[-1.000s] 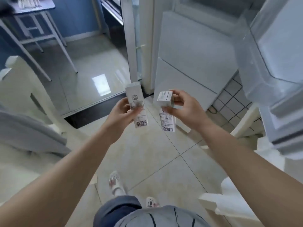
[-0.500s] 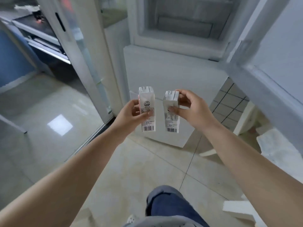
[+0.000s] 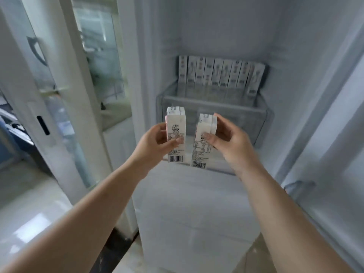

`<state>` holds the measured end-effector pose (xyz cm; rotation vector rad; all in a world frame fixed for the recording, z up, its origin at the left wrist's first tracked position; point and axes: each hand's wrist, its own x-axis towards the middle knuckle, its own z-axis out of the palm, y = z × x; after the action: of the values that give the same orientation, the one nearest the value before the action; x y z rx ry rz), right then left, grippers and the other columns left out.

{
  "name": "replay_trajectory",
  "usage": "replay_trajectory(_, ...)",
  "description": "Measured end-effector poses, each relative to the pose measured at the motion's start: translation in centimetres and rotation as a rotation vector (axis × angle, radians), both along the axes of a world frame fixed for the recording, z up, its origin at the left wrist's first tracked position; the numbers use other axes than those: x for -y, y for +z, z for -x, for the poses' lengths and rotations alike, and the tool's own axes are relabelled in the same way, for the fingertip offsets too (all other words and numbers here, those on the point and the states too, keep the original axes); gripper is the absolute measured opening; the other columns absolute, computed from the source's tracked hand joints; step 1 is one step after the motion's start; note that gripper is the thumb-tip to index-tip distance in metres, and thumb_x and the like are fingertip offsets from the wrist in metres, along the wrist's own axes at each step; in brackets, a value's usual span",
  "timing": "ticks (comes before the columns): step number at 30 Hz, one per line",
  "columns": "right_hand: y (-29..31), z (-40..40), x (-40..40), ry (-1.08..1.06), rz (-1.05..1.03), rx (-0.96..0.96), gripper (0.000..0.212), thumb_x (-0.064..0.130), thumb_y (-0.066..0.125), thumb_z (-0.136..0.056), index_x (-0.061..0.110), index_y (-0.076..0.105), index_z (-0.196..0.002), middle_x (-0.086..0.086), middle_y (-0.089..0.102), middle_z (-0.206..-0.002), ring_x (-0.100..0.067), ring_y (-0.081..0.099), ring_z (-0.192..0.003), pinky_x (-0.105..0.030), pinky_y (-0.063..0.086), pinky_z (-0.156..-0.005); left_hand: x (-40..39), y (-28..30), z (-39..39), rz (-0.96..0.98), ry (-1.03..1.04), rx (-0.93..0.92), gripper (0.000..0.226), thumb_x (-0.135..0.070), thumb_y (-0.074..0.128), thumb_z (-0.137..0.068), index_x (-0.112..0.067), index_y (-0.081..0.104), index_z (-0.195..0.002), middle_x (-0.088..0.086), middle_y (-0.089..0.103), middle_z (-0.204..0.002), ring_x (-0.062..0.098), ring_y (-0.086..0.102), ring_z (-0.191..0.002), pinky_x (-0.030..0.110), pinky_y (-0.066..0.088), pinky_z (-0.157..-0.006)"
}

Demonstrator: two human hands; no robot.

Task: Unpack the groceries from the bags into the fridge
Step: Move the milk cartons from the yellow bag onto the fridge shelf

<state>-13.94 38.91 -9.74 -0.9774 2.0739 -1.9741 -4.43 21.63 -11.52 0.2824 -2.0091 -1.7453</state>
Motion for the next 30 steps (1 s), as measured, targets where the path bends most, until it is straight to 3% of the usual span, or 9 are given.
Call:
replay_trajectory(5,3.8,6.7,3.9,-0.037,0.08,0.006,0.069,0.02,0.075,-0.076,0.017,0.044,-0.138,0.017,0.059,-0.113,0.0,0.058,-0.108,-0.032,0.047,-0.1,3.9,4.1,7.3,0.083,0.032,-0.088,0.027,-0.018,0.069,-0.082,-0.021,0.064,-0.109,-0.006,0.073,-0.1,0.008,0.069,-0.092,0.028,0.053,-0.082)
replay_trajectory(8,5.9,10.1,6.0,-0.065,0.099,-0.046,0.034,0.016,0.072,-0.079,0.031,0.061,-0.108,0.016,0.069,-0.103,-0.003,0.064,-0.101,-0.034,0.052,-0.094,5.7,6.0,11.5,0.121,0.061,-0.142,0.021,-0.02,0.068,-0.084,-0.031,0.063,-0.101,-0.012,0.071,-0.099,0.005,0.067,-0.093,0.027,0.053,-0.083)
replay_trajectory(10,7.0,12.3,7.3,-0.101,0.095,-0.083,0.027,0.019,0.071,-0.08,0.033,0.064,-0.102,0.014,0.07,-0.102,-0.004,0.065,-0.1,-0.036,0.052,-0.094,6.7,6.9,14.1,0.12,0.068,-0.163,0.023,-0.023,0.067,-0.086,-0.029,0.062,-0.108,-0.013,0.07,-0.101,0.003,0.066,-0.094,0.023,0.053,-0.081)
replay_trajectory(13,8.4,15.6,9.2,-0.172,0.055,-0.115,0.036,0.037,0.074,-0.074,0.039,0.063,-0.108,0.012,0.069,-0.111,-0.008,0.063,-0.106,-0.043,0.049,-0.097,8.3,7.9,17.8,0.093,0.04,-0.183,0.032,-0.026,0.065,-0.087,-0.022,0.06,-0.119,-0.009,0.07,-0.104,0.003,0.066,-0.093,0.019,0.054,-0.075)
replay_trajectory(15,9.1,17.5,10.4,-0.204,0.042,-0.105,0.035,0.034,0.073,-0.075,0.044,0.06,-0.106,0.012,0.068,-0.113,-0.008,0.062,-0.107,-0.043,0.048,-0.098,9.0,8.2,20.0,0.081,0.014,-0.185,0.033,-0.025,0.063,-0.088,-0.023,0.058,-0.121,-0.008,0.068,-0.107,0.003,0.064,-0.095,0.02,0.052,-0.077)
replay_trajectory(18,9.5,20.0,12.2,-0.214,0.022,-0.091,0.042,0.025,0.071,-0.079,0.032,0.059,-0.119,0.01,0.067,-0.114,-0.009,0.062,-0.107,-0.043,0.049,-0.098,9.7,8.1,23.0,0.036,-0.014,-0.16,0.033,-0.027,0.062,-0.088,-0.026,0.058,-0.121,-0.007,0.067,-0.111,0.009,0.063,-0.101,0.03,0.051,-0.086)
replay_trajectory(21,8.8,22.0,13.3,-0.194,-0.026,-0.112,0.051,0.032,0.072,-0.078,0.028,0.056,-0.126,0.007,0.065,-0.119,-0.012,0.061,-0.11,-0.045,0.048,-0.099,10.1,7.2,25.3,0.025,-0.033,-0.15,0.027,-0.023,0.062,-0.089,-0.027,0.059,-0.115,-0.007,0.068,-0.109,0.011,0.064,-0.101,0.025,0.054,-0.079)
replay_trajectory(27,7.6,25.5,14.3,-0.089,-0.051,-0.085,0.034,0.018,0.069,-0.083,0.038,0.058,-0.108,0.016,0.066,-0.106,-0.001,0.061,-0.102,-0.036,0.049,-0.098,10.7,6.1,27.7,0.041,-0.027,-0.161,0.028,-0.016,0.06,-0.09,-0.031,0.057,-0.114,-0.014,0.066,-0.101,0.0,0.062,-0.095,0.011,0.051,-0.065)
replay_trajectory(30,7.1,26.6,14.5,-0.058,-0.02,-0.061,0.038,0.014,0.067,-0.084,0.037,0.058,-0.112,0.016,0.066,-0.106,0.001,0.062,-0.1,-0.029,0.051,-0.093,10.9,5.9,28.5,0.042,-0.035,-0.136,0.03,-0.017,0.06,-0.09,-0.025,0.057,-0.119,-0.009,0.067,-0.107,0.005,0.064,-0.099,0.016,0.053,-0.072)
